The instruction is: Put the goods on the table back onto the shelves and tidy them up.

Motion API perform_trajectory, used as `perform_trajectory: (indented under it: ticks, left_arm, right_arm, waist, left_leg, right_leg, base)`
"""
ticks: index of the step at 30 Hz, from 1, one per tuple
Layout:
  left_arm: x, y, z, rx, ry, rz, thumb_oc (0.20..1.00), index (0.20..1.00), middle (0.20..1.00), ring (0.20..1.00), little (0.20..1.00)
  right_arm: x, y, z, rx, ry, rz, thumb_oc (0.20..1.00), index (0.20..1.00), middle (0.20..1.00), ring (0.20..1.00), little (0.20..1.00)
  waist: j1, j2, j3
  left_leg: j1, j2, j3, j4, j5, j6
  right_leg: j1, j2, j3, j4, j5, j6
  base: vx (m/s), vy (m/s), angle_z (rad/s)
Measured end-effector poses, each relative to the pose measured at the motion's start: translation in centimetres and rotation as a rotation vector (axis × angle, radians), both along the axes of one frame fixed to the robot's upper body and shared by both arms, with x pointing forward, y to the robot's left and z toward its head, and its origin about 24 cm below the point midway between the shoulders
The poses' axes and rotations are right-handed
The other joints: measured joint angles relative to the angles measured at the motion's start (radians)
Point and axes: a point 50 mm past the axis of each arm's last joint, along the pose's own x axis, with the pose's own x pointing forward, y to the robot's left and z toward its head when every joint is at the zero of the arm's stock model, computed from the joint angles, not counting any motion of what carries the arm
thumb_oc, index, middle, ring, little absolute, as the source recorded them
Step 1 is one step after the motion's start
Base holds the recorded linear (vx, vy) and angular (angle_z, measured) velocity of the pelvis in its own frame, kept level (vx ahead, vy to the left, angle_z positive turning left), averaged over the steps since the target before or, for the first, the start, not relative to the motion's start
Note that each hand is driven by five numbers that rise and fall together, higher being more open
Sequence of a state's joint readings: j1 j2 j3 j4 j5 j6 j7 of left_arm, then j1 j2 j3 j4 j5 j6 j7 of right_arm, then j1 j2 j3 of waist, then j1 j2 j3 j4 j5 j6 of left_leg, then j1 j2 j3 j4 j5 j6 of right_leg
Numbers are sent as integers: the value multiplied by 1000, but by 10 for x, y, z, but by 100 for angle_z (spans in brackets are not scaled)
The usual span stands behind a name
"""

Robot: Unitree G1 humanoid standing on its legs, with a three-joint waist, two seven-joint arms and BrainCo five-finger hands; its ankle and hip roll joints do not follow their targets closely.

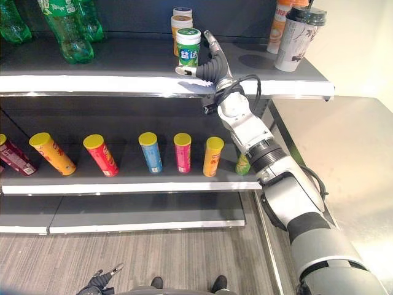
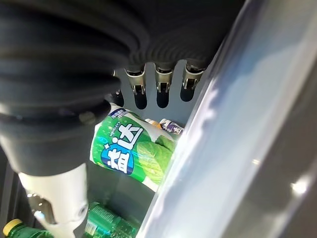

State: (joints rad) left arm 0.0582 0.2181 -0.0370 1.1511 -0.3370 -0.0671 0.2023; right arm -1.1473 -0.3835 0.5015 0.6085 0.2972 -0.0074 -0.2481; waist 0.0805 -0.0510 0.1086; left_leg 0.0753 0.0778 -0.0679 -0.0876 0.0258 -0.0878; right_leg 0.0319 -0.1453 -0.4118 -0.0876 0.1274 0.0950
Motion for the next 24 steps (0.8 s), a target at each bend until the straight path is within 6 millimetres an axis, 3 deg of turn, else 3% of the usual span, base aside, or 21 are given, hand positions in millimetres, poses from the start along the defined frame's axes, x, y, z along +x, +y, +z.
perform_trajectory:
  ticks: [24]
  left_arm:
    - [0,1,0,1,2,5,1000,1000,1000,1000,1000]
  right_arm:
    - [-2,11,-2,-39,-6,7,1000,1000,1000,1000,1000]
  waist:
    - [6,14,4]
  left_leg:
    - [12,-1,-3,0,0,0]
  right_leg:
    - [14,-2,-3,0,-2,2]
  base:
    - [0,0,0]
